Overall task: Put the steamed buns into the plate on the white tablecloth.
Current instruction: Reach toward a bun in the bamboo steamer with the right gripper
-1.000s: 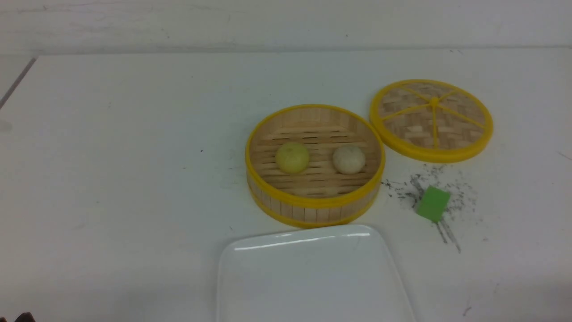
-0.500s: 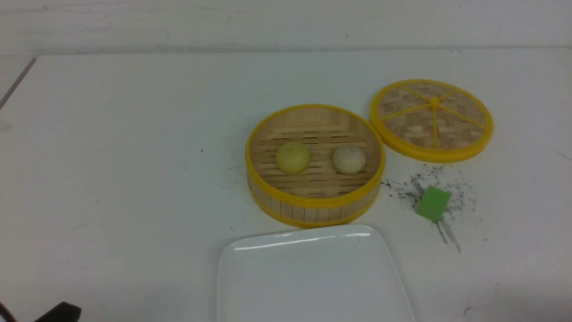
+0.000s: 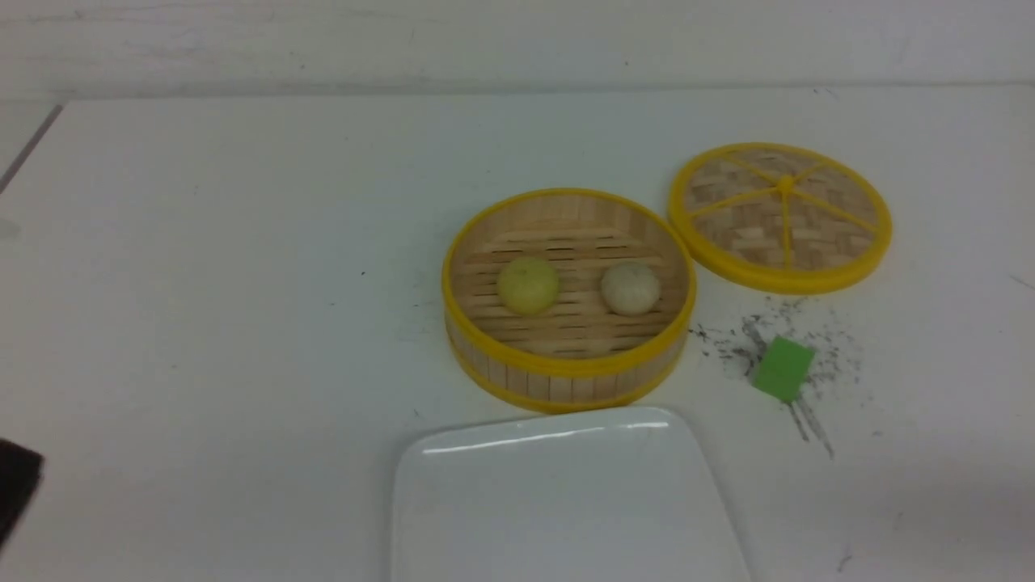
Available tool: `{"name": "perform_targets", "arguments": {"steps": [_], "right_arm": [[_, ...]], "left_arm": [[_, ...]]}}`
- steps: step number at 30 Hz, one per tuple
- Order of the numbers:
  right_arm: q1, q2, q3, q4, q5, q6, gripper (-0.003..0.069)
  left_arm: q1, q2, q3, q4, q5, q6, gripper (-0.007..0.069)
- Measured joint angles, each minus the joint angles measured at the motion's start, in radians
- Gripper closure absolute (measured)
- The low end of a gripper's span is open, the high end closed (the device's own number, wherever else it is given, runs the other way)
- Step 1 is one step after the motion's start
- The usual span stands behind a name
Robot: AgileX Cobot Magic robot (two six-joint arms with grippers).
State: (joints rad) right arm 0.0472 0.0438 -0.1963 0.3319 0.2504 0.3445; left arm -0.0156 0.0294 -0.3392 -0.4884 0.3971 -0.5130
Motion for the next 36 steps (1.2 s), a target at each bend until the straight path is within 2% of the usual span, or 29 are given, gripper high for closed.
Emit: {"name": "perform_targets", "arguments": {"steps": [1, 2, 3, 5, 6, 9, 10, 12, 14, 17, 18, 19, 20, 21, 24, 28, 29, 32, 35, 36], "right_arm": [[0.000, 0.007, -0.020, -0.013, 0.004, -0.005, 0.0576], [0.000, 0.069, -0.085, -0.064, 0.036, -0.036, 0.0640], [0.000, 0.115, -0.128, -0.092, 0.081, -0.045, 0.0662], [0.000, 0.176, -0.177, -0.117, 0.158, -0.051, 0.0671], [0.000, 0.275, -0.238, -0.156, 0.305, -0.055, 0.0671], [0.000, 0.381, -0.287, -0.182, 0.466, -0.056, 0.0669], [0.000, 0.501, -0.315, -0.193, 0.568, -0.064, 0.0668], [0.000, 0.595, -0.332, -0.188, 0.612, -0.084, 0.0666], [0.000, 0.690, -0.349, -0.149, 0.612, -0.131, 0.0664], [0.022, 0.829, -0.383, -0.004, 0.541, -0.305, 0.0644], [0.025, 0.838, -0.386, 0.019, 0.536, -0.319, 0.0640], [0.056, 0.914, -0.423, 0.111, 0.503, -0.436, 0.0618], [0.060, 0.924, -0.429, 0.133, 0.502, -0.448, 0.0612], [0.093, 0.992, -0.475, 0.193, 0.497, -0.523, 0.0592], [0.177, 1.155, -0.622, 0.256, 0.497, -0.615, 0.0547], [0.253, 1.316, -0.774, 0.216, 0.495, -0.618, 0.0510], [0.303, 1.427, -0.871, 0.166, 0.493, -0.580, 0.0490], [0.369, 1.587, -1.034, 0.059, 0.500, -0.502, 0.0444], [0.411, 1.721, -1.195, -0.069, 0.534, -0.395, 0.0381], [0.415, 1.739, -1.206, -0.078, 0.537, -0.387, 0.0377]], "left_arm": [[0.000, 0.000, 0.000, 0.003, 0.000, 0.012, 0.0557], [0.000, 0.075, -0.093, 0.029, 0.070, 0.096, 0.0601], [0.000, 0.116, -0.127, 0.043, 0.112, 0.122, 0.0615], [0.000, 0.184, -0.171, 0.063, 0.185, 0.146, 0.0623], [0.000, 0.304, -0.220, 0.093, 0.320, 0.165, 0.0622], [0.000, 0.413, -0.243, 0.114, 0.428, 0.181, 0.0622], [0.000, 0.516, -0.250, 0.126, 0.502, 0.210, 0.0622], [0.000, 0.600, -0.251, 0.129, 0.541, 0.246, 0.0622], [0.000, 0.691, -0.251, 0.126, 0.554, 0.298, 0.0622], [0.000, 0.792, -0.251, 0.097, 0.556, 0.376, 0.0622], [0.000, 0.797, -0.251, 0.094, 0.556, 0.380, 0.0622], [0.000, 0.828, -0.251, 0.070, 0.556, 0.413, 0.0622], [0.000, 0.832, -0.251, 0.067, 0.555, 0.417, 0.0622], [0.000, 0.852, -0.251, 0.048, 0.549, 0.437, 0.0622], [0.000, 0.886, -0.252, 0.021, 0.530, 0.455, 0.0617], [0.000, 0.897, -0.252, 0.019, 0.517, 0.460, 0.0611], [0.000, 0.898, -0.253, 0.019, 0.513, 0.462, 0.0605], [0.000, 0.898, -0.253, 0.019, 0.511, 0.486, 0.0585], [0.000, 0.898, -0.253, 0.020, 0.511, 0.503, 0.0536], [0.000, 0.898, -0.253, 0.020, 0.511, 0.503, 0.0536]]}}
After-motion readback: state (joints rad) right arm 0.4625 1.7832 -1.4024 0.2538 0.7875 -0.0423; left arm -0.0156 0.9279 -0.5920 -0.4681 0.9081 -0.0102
